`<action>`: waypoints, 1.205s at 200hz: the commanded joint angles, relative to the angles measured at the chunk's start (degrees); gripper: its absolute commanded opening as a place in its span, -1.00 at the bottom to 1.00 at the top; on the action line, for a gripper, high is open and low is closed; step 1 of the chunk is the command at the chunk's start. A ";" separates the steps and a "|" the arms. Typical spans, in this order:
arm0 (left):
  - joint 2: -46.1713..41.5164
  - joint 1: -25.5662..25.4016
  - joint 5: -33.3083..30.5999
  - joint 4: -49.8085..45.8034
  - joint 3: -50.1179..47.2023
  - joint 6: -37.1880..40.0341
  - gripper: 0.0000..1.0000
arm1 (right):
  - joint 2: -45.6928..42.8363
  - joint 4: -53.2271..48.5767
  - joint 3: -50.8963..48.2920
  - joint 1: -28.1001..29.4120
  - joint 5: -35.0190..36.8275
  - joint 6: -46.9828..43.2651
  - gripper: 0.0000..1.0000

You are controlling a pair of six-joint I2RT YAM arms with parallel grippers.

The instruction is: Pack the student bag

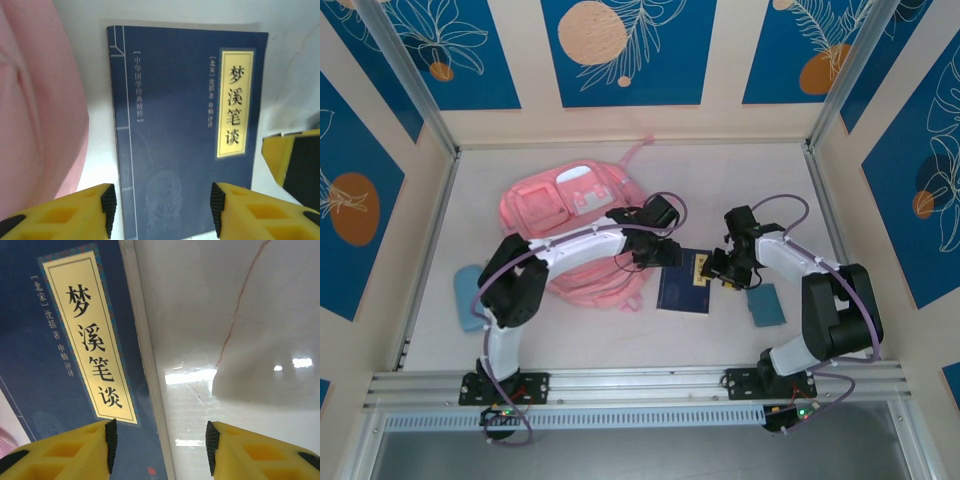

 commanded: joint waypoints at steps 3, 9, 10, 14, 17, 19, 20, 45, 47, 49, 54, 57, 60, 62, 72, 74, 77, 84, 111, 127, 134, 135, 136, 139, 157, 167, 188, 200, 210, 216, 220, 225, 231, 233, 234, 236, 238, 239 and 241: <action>4.31 -0.30 -1.48 -6.97 4.72 1.59 -0.05 | 0.97 1.16 -1.07 -0.29 -3.45 -0.96 0.00; 4.98 -0.31 -1.46 -7.49 5.17 1.95 -0.06 | 1.29 1.34 -1.23 -0.29 -3.48 -1.10 -0.03; 5.06 -0.34 -1.46 -7.52 5.26 2.01 -0.07 | 1.34 1.39 -1.24 -0.34 -3.56 -1.13 -0.03; 5.51 -0.28 -1.33 -7.69 5.39 2.27 -0.08 | 1.53 1.51 -1.30 -0.33 -3.72 -1.22 -0.05; 5.86 -0.34 -1.20 -7.85 5.57 2.43 -0.08 | 1.71 1.60 -1.33 -0.34 -3.80 -1.28 -0.06; 6.11 -0.36 -1.08 -7.99 5.64 2.65 -0.09 | 1.73 1.61 -1.38 -0.30 -3.85 -1.31 -0.07; 6.24 -0.32 -1.09 -8.04 5.80 2.71 -0.09 | 1.78 1.65 -1.40 -0.30 -3.88 -1.32 -0.07; 8.50 -0.28 -0.14 -9.39 7.09 3.83 -0.18 | 2.53 2.35 -1.60 -0.27 -5.11 -1.76 -0.16; 8.62 -0.26 0.00 -9.49 7.16 3.83 -0.18 | 2.59 2.39 -1.67 -0.26 -5.13 -1.81 -0.16; 8.76 -0.34 0.10 -9.49 7.25 3.88 -0.19 | 2.54 2.46 -1.69 -0.18 -5.19 -1.78 -0.16; 9.04 -0.30 0.45 -9.37 7.35 3.79 -0.21 | 2.56 2.69 -1.82 -0.20 -5.29 -1.87 -0.16; 9.21 -0.27 0.68 -9.31 7.32 3.75 -0.22 | 2.53 2.79 -1.86 -0.18 -5.35 -1.92 -0.16; 9.32 -0.28 0.78 -9.24 7.26 3.75 -0.24 | 2.55 2.86 -1.91 -0.19 -5.43 -1.85 -0.16; 9.48 -0.32 0.84 -9.23 7.23 3.68 -0.25 | 2.60 2.98 -1.94 -0.18 -5.47 -1.92 -0.17; 9.95 -0.31 0.76 -9.53 7.25 3.42 -0.29 | 2.75 3.19 -1.95 -0.18 -5.66 -2.03 -0.18; 10.10 -0.28 0.71 -9.63 7.25 3.40 -0.30 | 2.82 3.19 -1.89 -0.15 -5.74 -2.10 -0.18; 10.19 -0.30 0.63 -9.67 7.14 3.34 -0.32 | 2.87 3.19 -1.87 -0.13 -5.80 -2.07 -0.18; 10.47 -0.23 0.81 -9.69 7.02 3.31 -0.36 | 3.07 3.20 -1.87 -0.04 -5.88 -2.20 -0.18; 11.68 -0.24 0.15 -11.26 7.67 3.65 -0.37 | 3.67 3.26 -1.69 0.16 -6.00 -2.29 -0.18; 12.22 -0.23 0.08 -11.89 7.94 3.79 -0.37 | 4.06 3.45 -1.65 0.64 -6.17 -2.16 -0.18; 12.58 -0.20 0.36 -12.03 8.10 3.88 -0.37 | 4.39 3.41 -1.60 0.79 -6.18 -2.08 -0.19; 12.64 -0.19 0.42 -12.08 8.09 3.86 -0.37 | 4.43 3.39 -1.56 0.82 -6.23 -2.06 -0.19; 12.67 -0.19 0.50 -12.10 8.12 3.89 -0.38 | 4.44 3.38 -1.54 0.84 -6.21 -2.09 -0.19; 12.88 -0.22 0.69 -12.17 8.28 3.91 -0.38 | 4.61 3.28 -1.47 1.05 -6.23 -2.07 -0.19; 13.86 -0.26 2.18 -12.55 8.75 4.22 -0.41 | 5.38 2.85 -0.96 1.86 -6.27 -1.79 -0.21; 14.42 -0.34 2.24 -13.16 9.23 4.57 -0.43 | 5.51 2.54 -0.61 2.47 -6.65 -1.75 -0.25; 15.58 -0.29 2.22 -14.98 10.90 5.57 -0.46 | 5.04 1.65 0.53 3.57 -7.70 -1.34 -0.27; 16.19 -0.30 2.32 -15.97 11.79 5.93 -0.46 | 4.05 0.55 1.65 4.23 -7.97 -1.33 -0.31; 16.54 -0.30 2.30 -16.32 12.06 5.99 -0.47 | 2.95 -0.28 2.29 4.69 -7.87 -1.13 -0.32; 16.70 -0.28 2.48 -16.29 12.11 5.86 -0.47 | 2.25 -0.74 2.73 4.96 -7.85 -1.02 -0.32; 16.77 -0.28 2.58 -16.35 12.13 5.79 -0.48 | 1.76 -0.99 3.03 5.08 -7.78 -0.90 -0.32; 16.91 -0.36 2.67 -16.33 12.12 5.77 -0.49 | 1.26 -1.38 3.25 5.25 -7.64 -0.65 -0.34; 17.13 -0.33 2.84 -16.33 12.16 5.64 -0.49 | 0.68 -1.95 3.63 5.46 -7.23 -0.27 -0.36; 17.21 -0.29 2.92 -16.30 12.19 5.60 -0.49 | 0.64 -2.06 3.69 5.49 -7.10 -0.18 -0.36; 17.29 -0.28 2.98 -16.33 12.19 5.60 -0.49 | 0.50 -2.25 3.81 5.61 -6.92 -0.01 -0.37; 17.34 -0.30 3.07 -16.34 12.22 5.59 -0.50 | 0.46 -2.34 3.87 5.69 -6.82 0.08 -0.37; 17.40 -0.35 3.11 -16.35 12.25 5.59 -0.50 | 0.30 -2.62 4.11 5.92 -6.47 0.30 -0.37; 17.42 -0.31 3.16 -16.35 12.27 5.55 -0.50 | 0.27 -2.66 4.20 5.98 -6.37 0.37 -0.38; 17.44 -0.29 3.24 -16.33 12.21 5.52 -0.50 | 0.18 -2.82 4.26 6.13 -6.25 0.48 -0.38</action>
